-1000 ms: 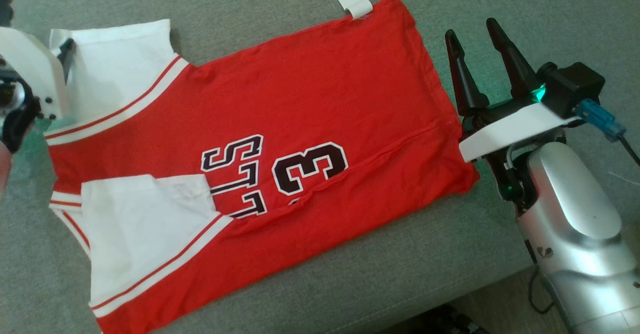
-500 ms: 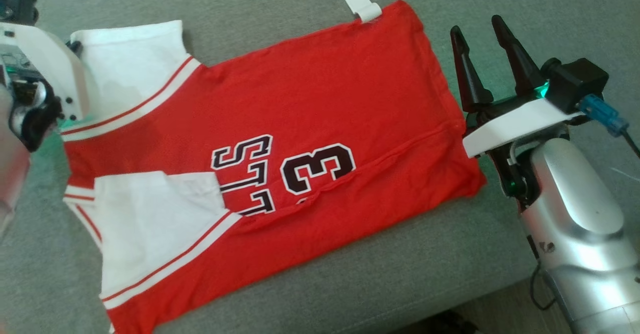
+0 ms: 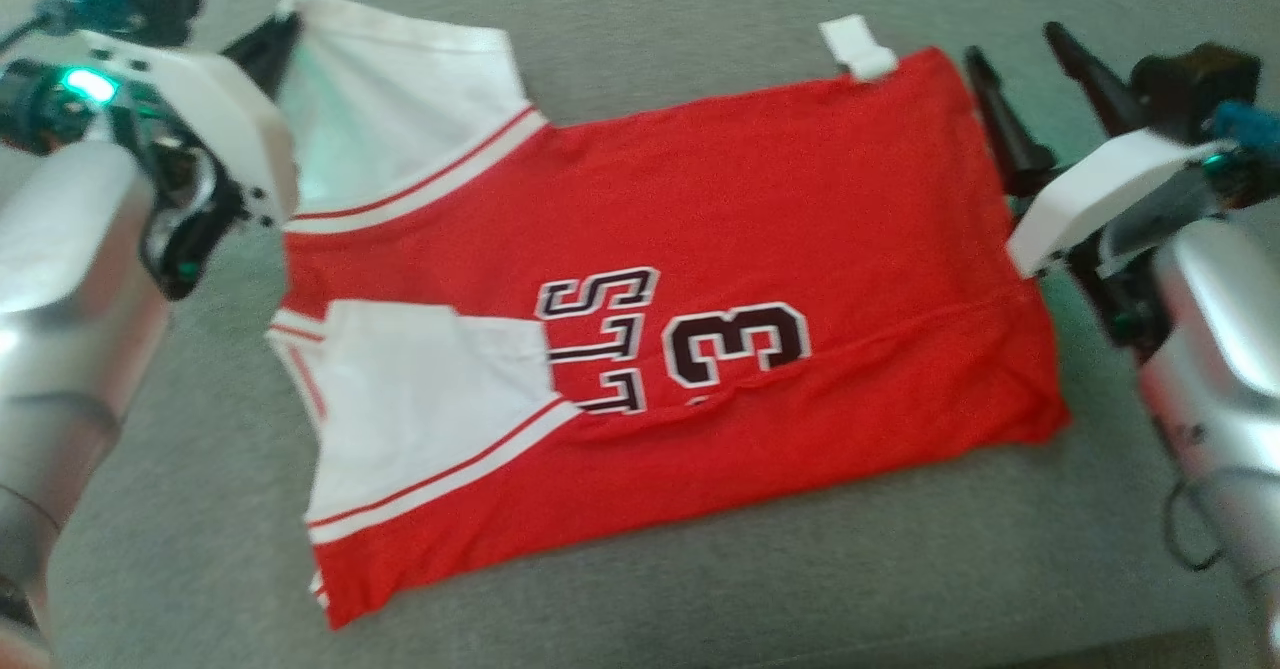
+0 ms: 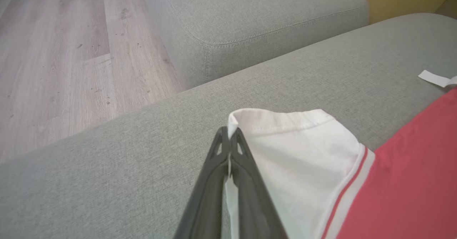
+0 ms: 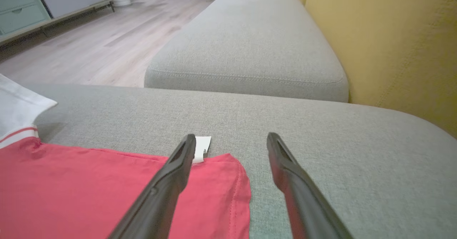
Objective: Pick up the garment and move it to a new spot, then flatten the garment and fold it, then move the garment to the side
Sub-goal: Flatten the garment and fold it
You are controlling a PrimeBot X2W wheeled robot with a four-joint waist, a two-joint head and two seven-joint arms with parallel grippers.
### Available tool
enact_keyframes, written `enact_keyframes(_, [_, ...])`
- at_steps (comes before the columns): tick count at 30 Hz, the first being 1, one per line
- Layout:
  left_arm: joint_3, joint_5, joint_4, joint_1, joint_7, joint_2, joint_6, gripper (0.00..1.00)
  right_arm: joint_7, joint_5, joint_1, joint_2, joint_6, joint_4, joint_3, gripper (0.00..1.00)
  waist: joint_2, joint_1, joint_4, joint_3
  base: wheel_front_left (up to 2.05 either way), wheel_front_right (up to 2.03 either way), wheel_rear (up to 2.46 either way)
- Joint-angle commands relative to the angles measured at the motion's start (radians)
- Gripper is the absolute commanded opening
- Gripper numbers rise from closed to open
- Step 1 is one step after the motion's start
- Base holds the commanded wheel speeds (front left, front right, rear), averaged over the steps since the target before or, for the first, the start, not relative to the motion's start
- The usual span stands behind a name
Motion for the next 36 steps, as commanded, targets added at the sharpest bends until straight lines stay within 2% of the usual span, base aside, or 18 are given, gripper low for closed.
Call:
enact_keyframes(1, [0.021, 0.005, -0.034, -0.033, -0.015, 0.034, 0.002, 0.00, 0.016, 0.022, -0.026, -0.032, 0.007, -0.006, 0.021, 1.00, 0.0000, 0.0001, 0.048, -0.006, 0.00, 0.00, 0.00])
enact_keyframes(6, [-0.024, 0.000, -0.102, -0.038, -0.040, 0.030, 0.002, 0.00, 0.092, 0.040, -0.110, -0.124, 0.007, 0.101, 0.124, 1.00, 0.0000, 0.0001, 0.103, 0.015, 0.00, 0.00, 0.00])
enact_keyframes(10, [-0.056, -0.010, -0.135, -0.039, -0.055, 0.028, 0.002, 0.00, 0.138, 0.063, -0.169, -0.164, 0.007, 0.176, 0.207, 1.00, 0.0000, 0.0001, 0.127, 0.032, 0.00, 0.00, 0.00])
enact_keyframes(17, [-0.092, -0.027, -0.152, -0.051, -0.070, 0.027, 0.002, 0.00, 0.214, 0.130, -0.237, -0.197, 0.007, 0.255, 0.354, 1.00, 0.0000, 0.0001, 0.142, 0.052, 0.00, 0.00, 0.00])
enact_keyframes(32, [-0.144, -0.063, -0.128, -0.082, -0.094, 0.021, 0.002, 0.00, 0.245, 0.226, -0.302, -0.241, 0.007, 0.325, 0.602, 1.00, 0.0000, 0.0001, 0.156, 0.077, 0.00, 0.00, 0.00])
enact_keyframes(33, [-0.148, -0.066, -0.125, -0.084, -0.096, 0.021, 0.002, 0.00, 0.244, 0.237, -0.304, -0.243, 0.007, 0.326, 0.615, 0.31, 0.0000, 0.0001, 0.156, 0.077, 0.00, 0.00, 0.00])
enact_keyframes(34, [-0.151, -0.069, -0.122, -0.085, -0.099, 0.021, 0.002, 0.00, 0.242, 0.250, -0.306, -0.244, 0.007, 0.325, 0.627, 0.00, 0.0000, 0.0001, 0.155, 0.077, 0.00, 0.00, 0.00])
enact_keyframes(36, [-0.157, -0.074, -0.114, -0.086, -0.104, 0.023, 0.002, 0.00, 0.227, 0.274, -0.312, -0.249, 0.007, 0.323, 0.646, 0.00, 0.0000, 0.0001, 0.152, 0.075, 0.00, 0.00, 0.00])
